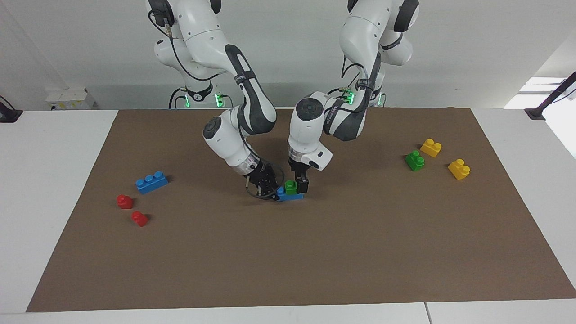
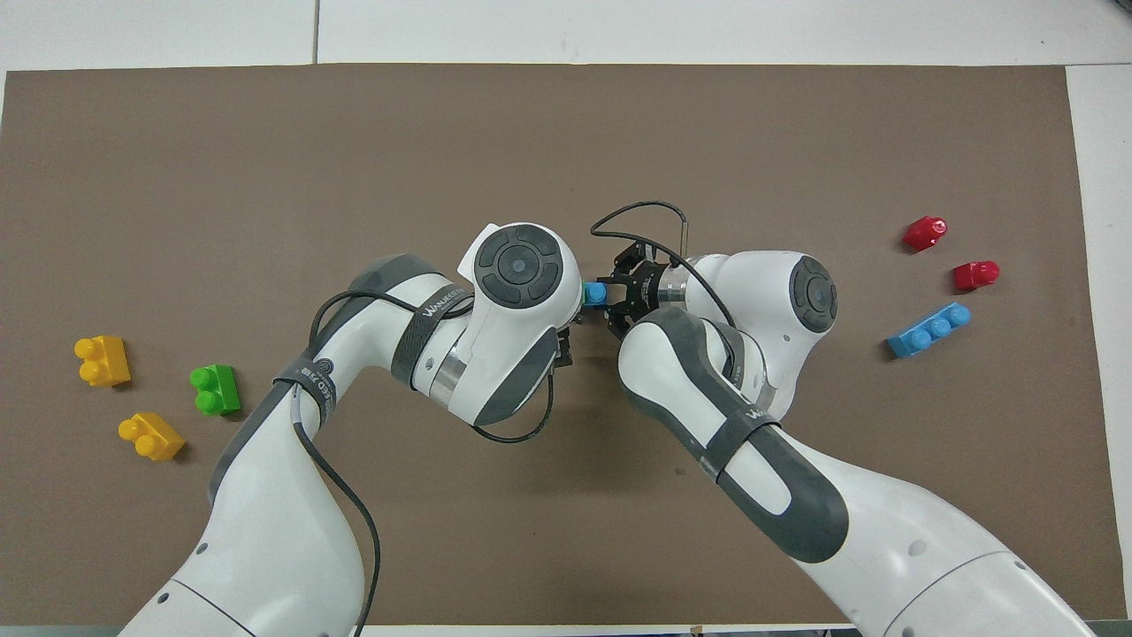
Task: Remove green block with left arm and hold with right
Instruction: 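Pull the green brick away with the left gripper while the right gripper pulls blue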
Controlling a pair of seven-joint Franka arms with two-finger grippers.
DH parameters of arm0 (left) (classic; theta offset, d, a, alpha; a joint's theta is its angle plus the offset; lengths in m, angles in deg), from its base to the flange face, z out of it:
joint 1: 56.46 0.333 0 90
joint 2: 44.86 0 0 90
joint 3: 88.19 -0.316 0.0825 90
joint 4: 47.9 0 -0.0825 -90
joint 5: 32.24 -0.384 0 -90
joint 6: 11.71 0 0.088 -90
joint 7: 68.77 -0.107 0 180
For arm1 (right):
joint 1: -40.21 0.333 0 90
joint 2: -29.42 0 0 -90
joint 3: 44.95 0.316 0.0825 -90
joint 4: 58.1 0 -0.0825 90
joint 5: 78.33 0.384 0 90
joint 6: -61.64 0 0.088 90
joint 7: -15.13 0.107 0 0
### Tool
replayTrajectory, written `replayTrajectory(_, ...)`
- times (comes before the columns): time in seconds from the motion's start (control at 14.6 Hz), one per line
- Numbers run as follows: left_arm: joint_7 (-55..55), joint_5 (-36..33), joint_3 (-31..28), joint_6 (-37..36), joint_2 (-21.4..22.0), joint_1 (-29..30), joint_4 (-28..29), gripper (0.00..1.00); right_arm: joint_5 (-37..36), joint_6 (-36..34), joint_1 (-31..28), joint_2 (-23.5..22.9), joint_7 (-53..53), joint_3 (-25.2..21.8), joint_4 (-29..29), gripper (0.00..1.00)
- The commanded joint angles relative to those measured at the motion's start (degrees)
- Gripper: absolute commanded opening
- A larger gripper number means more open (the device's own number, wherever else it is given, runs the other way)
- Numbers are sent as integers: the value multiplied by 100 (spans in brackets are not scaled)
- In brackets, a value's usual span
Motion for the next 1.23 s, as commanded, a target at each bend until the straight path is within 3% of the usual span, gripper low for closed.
replayTrajectory(0.0,195,-99,-95,79,49,-103,47,100,196,136,49,-44,-211,2,-12,9)
replayTrajectory(0.07,264,-108,-95,79,49,-103,47,94,196,136,49,-44,-237,2,-12,0)
replayTrajectory(0.27,370,-213,-95,140,49,-103,56,86,204,128,49,-44,-352,2,-12,0)
replayTrajectory(0.48,371,-222,-95,132,49,-103,47,67,204,128,49,-44,-360,2,-12,0)
replayTrajectory(0.55,371,-222,-95,132,49,-103,47,57,204,136,49,-44,-360,2,-12,0)
replayTrajectory(0.68,371,-231,-104,140,49,-103,47,7,204,136,49,-44,-352,2,-3,0)
replayTrajectory(0.75,362,-231,-104,140,49,-103,38,0,204,136,40,-44,-352,2,6,0)
replayTrajectory(1.16,344,-222,-113,35,338,2,55,0,204,207,40,-44,-360,2,23,0)
